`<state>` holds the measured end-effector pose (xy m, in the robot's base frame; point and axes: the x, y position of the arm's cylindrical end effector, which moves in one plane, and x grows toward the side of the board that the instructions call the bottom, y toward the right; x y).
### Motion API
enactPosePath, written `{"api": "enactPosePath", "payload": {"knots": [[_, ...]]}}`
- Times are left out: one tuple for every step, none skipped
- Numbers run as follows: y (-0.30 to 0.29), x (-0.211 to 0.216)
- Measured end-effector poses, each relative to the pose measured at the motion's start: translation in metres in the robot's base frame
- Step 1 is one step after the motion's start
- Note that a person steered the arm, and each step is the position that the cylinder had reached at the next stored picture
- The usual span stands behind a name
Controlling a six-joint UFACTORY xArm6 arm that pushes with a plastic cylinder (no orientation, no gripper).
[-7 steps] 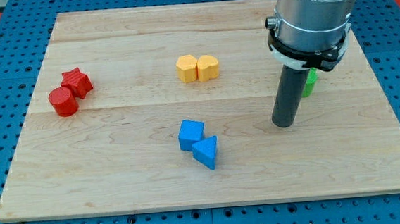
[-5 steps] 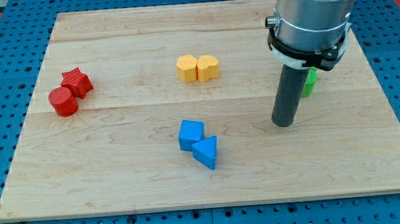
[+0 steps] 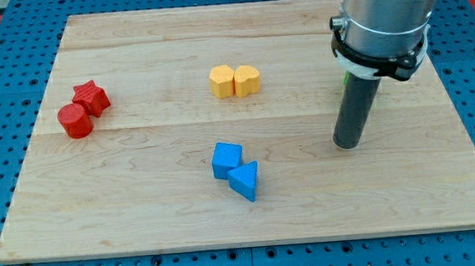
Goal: Move the green circle towards the center of the board
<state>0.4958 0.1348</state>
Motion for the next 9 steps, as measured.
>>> {"api": "enactPosePath", "payload": {"knots": [[0.001, 0.000], [0.001, 0.000], [0.059, -0.023], [0.079, -0.060], [0.036, -0.060], [-0.045, -0.060], [-0.095, -0.067], [0.009, -0.052], [0.125, -0.068]]}}
